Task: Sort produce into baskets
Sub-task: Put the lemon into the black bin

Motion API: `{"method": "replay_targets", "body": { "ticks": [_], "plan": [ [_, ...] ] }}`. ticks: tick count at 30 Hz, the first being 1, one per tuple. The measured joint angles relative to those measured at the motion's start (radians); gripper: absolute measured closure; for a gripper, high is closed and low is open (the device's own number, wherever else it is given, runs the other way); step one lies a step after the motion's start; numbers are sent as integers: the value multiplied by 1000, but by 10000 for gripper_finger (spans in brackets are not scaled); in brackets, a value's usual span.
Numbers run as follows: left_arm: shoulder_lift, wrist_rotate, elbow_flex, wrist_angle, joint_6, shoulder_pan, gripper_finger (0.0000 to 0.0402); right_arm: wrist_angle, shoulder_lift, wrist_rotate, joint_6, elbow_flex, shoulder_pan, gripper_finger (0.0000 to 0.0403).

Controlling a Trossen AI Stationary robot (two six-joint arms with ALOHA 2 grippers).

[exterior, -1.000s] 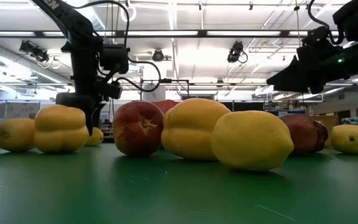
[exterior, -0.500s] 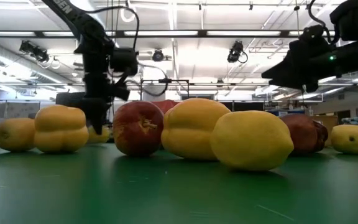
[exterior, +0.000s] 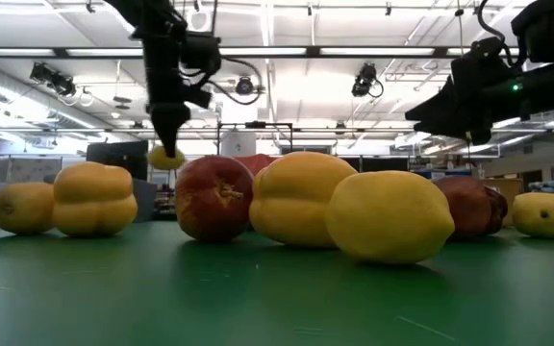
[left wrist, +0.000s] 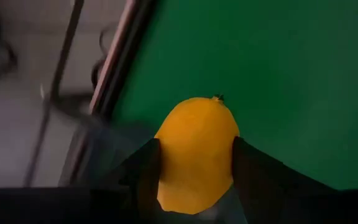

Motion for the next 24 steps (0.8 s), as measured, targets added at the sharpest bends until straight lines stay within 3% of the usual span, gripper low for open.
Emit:
{"method": "replay_targets", "body": {
  "ticks": [6, 10, 15, 20, 24],
  "plan": [
    [-88, -128, -53, -123, -168, 155, 210, -47, 18, 3, 40, 0, 0, 148],
    [-126, -50, -120, -129, -190, 229, 194, -40, 31, 16, 41, 0, 0, 148],
    [-130, -45, -189, -131, -205, 268, 145, -36, 31, 37, 41, 0, 0, 145],
    [-132, -5, -192, -139, -219, 252, 88, -29, 31, 49, 41, 0, 0, 138],
    [-177, 105, -182, -193, -272, 193, 69, -29, 31, 98, 46, 0, -1, 136]
  ]
}}
